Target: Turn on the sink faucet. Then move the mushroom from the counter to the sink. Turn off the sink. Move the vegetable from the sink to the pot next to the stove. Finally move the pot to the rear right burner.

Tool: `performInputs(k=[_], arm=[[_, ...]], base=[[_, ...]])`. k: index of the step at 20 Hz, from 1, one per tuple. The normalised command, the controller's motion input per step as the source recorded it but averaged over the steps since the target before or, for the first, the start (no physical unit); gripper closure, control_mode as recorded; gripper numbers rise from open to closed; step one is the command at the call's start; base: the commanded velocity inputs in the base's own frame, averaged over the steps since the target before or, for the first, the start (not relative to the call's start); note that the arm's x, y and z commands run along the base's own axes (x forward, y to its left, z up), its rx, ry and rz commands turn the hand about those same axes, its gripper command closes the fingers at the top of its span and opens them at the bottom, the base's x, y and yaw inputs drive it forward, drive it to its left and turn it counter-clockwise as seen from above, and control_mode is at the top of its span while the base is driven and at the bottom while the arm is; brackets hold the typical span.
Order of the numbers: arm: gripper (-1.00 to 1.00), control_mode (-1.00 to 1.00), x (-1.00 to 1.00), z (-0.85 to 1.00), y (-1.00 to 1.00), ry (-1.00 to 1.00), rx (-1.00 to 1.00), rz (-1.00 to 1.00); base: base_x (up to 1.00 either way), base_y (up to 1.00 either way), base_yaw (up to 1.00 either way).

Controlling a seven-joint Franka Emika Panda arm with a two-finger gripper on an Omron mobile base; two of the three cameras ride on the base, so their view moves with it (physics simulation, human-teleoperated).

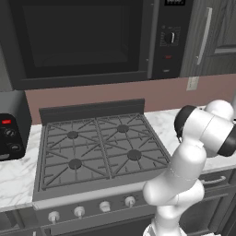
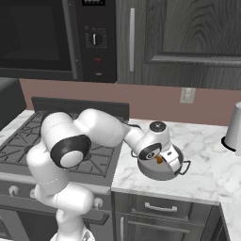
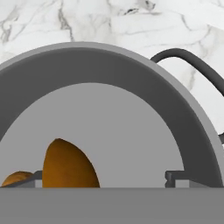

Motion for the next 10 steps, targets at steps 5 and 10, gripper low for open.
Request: performInputs(k=[5,10], arm=[[-1.00,-1.00,0.00,0.10,0.00,0.00,0.00,0.00],[-1.00,-1.00,0.01,0.01,0.03,0.00,0.00,0.00]], base=[[0.00,0.00,0.00],[0.00,0.00,0.00]])
